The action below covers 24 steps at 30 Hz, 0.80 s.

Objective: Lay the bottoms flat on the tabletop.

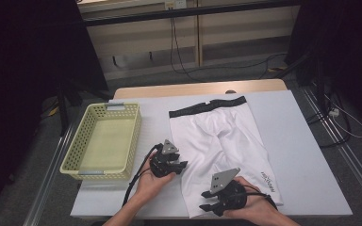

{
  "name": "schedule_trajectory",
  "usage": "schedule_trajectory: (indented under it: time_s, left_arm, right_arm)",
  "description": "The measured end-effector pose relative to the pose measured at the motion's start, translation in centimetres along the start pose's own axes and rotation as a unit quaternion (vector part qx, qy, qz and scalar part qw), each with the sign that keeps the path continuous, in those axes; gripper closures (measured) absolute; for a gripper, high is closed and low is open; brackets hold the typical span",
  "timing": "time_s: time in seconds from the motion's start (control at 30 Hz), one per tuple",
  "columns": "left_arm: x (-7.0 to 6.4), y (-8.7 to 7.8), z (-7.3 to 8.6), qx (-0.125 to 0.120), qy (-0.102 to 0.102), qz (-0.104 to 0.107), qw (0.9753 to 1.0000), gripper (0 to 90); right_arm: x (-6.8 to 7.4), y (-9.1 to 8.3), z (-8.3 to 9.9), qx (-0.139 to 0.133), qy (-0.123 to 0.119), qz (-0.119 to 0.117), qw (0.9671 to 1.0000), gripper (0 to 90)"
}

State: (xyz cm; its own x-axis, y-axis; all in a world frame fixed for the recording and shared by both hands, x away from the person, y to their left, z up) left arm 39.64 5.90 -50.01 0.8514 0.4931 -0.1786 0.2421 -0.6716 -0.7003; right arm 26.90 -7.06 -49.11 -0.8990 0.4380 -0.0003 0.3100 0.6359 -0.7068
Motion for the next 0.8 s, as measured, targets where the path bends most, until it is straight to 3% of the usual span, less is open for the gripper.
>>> schedule_trajectory:
  time_s: [0.07, 0.13, 0.27, 0.33, 0.37, 0.4, 0.43, 0.57, 0.7, 0.8]
  left_arm:
    - [0.0, 0.1, 0.0, -0.002, 0.002, -0.004, 1.0, 65.4]
    - [-0.2, 0.1, -0.1, -0.002, 0.0, 0.001, 1.0, 76.7]
    - [-0.4, 0.2, -0.2, 0.014, 0.011, 0.001, 0.9998, 89.8]
    - [-0.2, 0.1, -0.4, 0.021, 0.006, 0.011, 0.9997, 90.0]
    - [-0.1, 0.1, -0.4, 0.02, 0.001, 0.014, 0.9997, 90.0]
    - [0.0, 0.0, -0.4, 0.022, 0.0, 0.014, 0.9997, 90.0]
    - [0.3, -0.2, -0.4, 0.023, 0.0, 0.0, 0.9997, 90.0]
    - [1.5, -1.5, -0.6, 0.011, -0.024, -0.006, 0.9996, 90.0]
    - [2.0, -2.6, -0.7, -0.001, -0.036, -0.007, 0.9993, 90.0]
    - [2.5, -3.3, -1.1, -0.011, -0.045, -0.018, 0.9988, 90.0]
  right_arm:
    - [0.5, 0.3, 0.0, 0.002, -0.01, -0.007, 0.9999, 57.3]
    - [0.7, 0.5, 0.2, 0.004, -0.014, -0.01, 0.9998, 57.9]
    - [0.6, 0.6, 0.2, 0.0, -0.025, 0.005, 0.9997, 65.7]
    - [0.5, 0.7, 0.1, 0.0, -0.024, 0.011, 0.9996, 72.3]
    - [0.6, 0.7, 0.0, 0.002, -0.02, 0.011, 0.9997, 80.1]
    - [0.8, 0.7, 0.0, 0.006, -0.022, 0.004, 0.9997, 86.2]
    - [1.0, 0.8, -0.2, 0.008, -0.023, 0.004, 0.9997, 88.7]
    - [1.1, 1.1, -0.6, 0.017, -0.029, 0.018, 0.9993, 90.0]
    - [1.2, 1.4, -1.1, 0.014, -0.013, 0.004, 0.9998, 90.0]
    - [1.9, 1.9, -1.9, 0.011, -0.015, -0.011, 0.9998, 90.0]
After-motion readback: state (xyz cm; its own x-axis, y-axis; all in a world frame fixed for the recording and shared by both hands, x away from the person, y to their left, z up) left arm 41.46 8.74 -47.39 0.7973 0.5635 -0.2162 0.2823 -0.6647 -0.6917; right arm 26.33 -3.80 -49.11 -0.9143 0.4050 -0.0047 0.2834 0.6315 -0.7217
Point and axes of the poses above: each handheld gripper's, and its own axes: y roughly forward along the jaws, z roughly out of its underside, x roughly to its left, the point moved 7 cm from there along y, roughly forward along the jaws, and after that the axes turned 11 degrees about z, right-handed, at the moved point
